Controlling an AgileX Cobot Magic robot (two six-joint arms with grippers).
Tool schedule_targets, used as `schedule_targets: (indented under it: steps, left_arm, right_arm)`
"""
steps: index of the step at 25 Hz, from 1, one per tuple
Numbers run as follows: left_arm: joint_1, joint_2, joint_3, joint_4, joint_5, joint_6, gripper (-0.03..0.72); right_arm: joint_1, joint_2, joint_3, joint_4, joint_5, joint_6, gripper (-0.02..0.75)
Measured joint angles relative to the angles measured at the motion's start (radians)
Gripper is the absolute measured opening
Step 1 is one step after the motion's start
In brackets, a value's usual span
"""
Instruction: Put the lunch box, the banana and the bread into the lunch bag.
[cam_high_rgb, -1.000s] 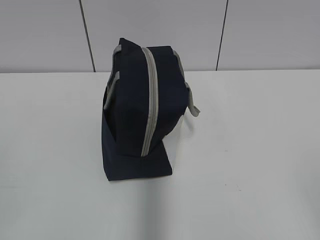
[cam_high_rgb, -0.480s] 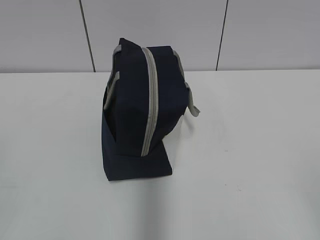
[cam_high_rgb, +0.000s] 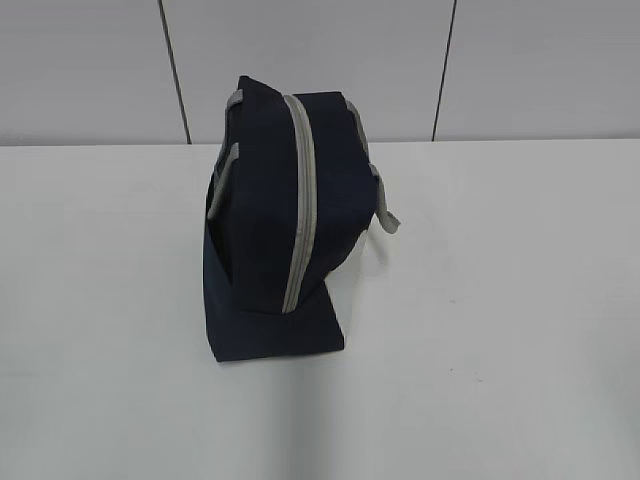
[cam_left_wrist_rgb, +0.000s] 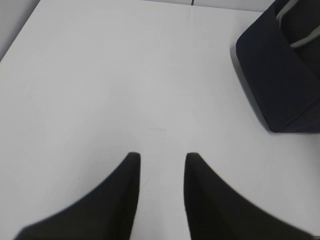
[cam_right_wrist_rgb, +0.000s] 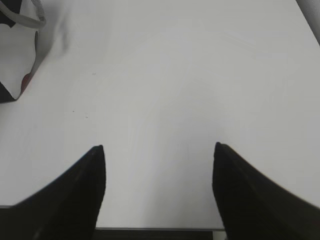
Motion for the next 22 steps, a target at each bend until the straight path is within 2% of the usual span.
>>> schedule_targets:
  steps: [22]
  left_arm:
    - [0.000,0.000,0.000,0.001,0.000,0.000,0.235]
  right_arm:
    - [0.000,0.000,0.000,0.000,0.000,0.000,0.495]
